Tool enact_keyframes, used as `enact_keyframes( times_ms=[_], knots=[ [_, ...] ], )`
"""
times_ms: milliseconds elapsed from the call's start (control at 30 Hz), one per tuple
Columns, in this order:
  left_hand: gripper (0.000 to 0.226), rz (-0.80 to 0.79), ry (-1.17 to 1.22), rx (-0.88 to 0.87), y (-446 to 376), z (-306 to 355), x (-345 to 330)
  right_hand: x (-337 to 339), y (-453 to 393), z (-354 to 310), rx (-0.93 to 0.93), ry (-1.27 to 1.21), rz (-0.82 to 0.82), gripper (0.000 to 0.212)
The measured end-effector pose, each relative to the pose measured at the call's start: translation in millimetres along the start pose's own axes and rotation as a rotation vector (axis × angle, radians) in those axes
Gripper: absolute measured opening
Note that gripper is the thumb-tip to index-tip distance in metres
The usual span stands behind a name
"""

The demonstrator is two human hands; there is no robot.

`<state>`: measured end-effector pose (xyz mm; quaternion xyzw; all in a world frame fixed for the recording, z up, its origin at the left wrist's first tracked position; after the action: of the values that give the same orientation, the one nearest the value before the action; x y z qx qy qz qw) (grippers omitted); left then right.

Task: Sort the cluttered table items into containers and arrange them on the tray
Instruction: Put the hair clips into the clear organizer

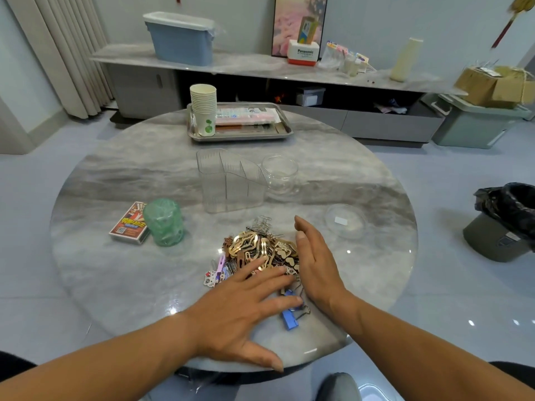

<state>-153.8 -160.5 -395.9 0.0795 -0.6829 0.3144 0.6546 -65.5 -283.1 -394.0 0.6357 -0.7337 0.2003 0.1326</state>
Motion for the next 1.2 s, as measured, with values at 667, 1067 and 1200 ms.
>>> enact_keyframes(
  times_ms=[667,1067,1200],
  knots=[
    [0.049,0.330,0.058,0.810,-6.7,-138.4,44.6,3.2,-0.1,-35.4,-0.061,0.744,-0.537,0.053],
    [0.051,0.127,0.351,0.652,-30.1,-108.2,8.1,-6.8,4.4,-12.4,-0.030,0.831,-0.579,0.034],
    [0.056,0.354,0.100,0.733,-40.6,-136.1,59.5,-1.8,-8.0,-14.8,-0.073,0.733,-0.589,0.033]
  ],
)
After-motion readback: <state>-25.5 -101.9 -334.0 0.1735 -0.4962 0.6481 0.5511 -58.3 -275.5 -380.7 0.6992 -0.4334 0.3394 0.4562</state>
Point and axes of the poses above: each hand's wrist, its own y-axis away from the middle knuckle, its own x-axis out of the back of the hand, z = x × y, the point moved 10 cm from there along -y, towards the middle knuckle, and after that the axes turned 6 degrees about z, right-handed, at the moved point
